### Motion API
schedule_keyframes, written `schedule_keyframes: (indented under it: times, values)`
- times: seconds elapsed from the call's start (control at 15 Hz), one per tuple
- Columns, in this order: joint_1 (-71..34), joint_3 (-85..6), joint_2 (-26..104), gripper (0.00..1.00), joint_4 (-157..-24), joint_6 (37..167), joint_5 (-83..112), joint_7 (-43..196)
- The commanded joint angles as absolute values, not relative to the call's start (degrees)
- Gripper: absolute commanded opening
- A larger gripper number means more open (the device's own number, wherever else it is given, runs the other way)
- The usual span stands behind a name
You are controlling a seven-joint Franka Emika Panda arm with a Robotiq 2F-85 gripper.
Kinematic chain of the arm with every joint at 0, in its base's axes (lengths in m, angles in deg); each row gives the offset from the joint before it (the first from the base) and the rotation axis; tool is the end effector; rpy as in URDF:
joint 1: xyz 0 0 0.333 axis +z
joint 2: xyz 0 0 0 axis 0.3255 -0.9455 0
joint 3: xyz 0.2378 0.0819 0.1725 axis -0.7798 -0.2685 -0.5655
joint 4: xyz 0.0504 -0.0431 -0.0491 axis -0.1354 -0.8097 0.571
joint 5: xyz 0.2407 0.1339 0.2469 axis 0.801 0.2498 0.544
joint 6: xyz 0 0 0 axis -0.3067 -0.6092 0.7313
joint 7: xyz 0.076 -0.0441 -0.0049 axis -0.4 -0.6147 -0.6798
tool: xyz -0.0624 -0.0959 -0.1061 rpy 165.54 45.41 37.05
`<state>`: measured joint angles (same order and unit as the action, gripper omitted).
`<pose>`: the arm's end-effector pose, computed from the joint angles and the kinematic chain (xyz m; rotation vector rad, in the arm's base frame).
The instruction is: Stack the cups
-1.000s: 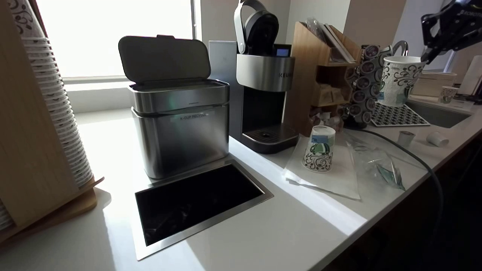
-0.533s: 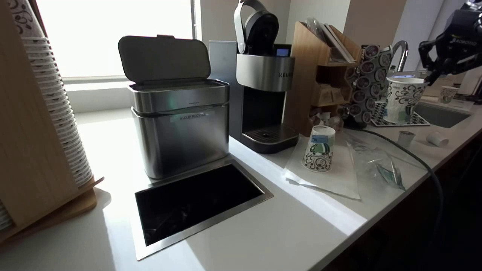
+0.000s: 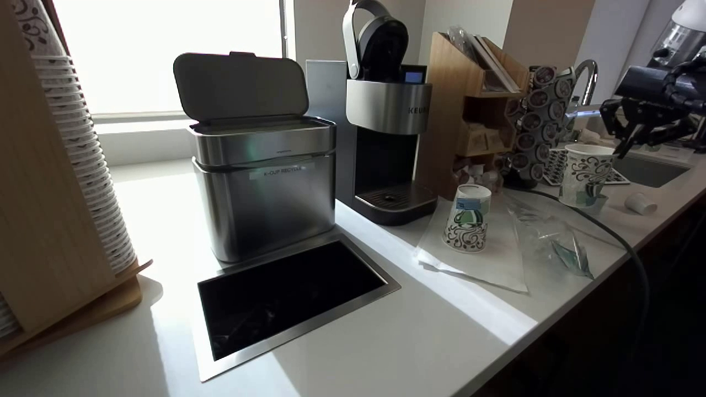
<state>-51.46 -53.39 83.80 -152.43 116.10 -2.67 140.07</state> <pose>0.3745 -0.1650 0.3812 2.2933 -1.7870 0.6839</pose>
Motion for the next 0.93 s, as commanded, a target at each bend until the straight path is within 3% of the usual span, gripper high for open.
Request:
schedule_keyframes:
  times: [0.0,0.47,0.53,0.6,0.87]
  values:
    - [-51.9,-54.2,81.1,0.01,-153.6,119.0,-7.0,146.6]
    - [-51.0,-53.6,78.0,0.01,-153.8,118.3,-13.4,154.7]
    - [-50.9,-53.4,77.7,0.20,-153.8,118.3,-14.2,155.6]
    - [-50.7,-53.3,77.4,0.29,-153.7,118.0,-14.9,156.5]
    - [-49.6,-52.3,76.7,0.58,-153.5,117.9,-17.4,159.0]
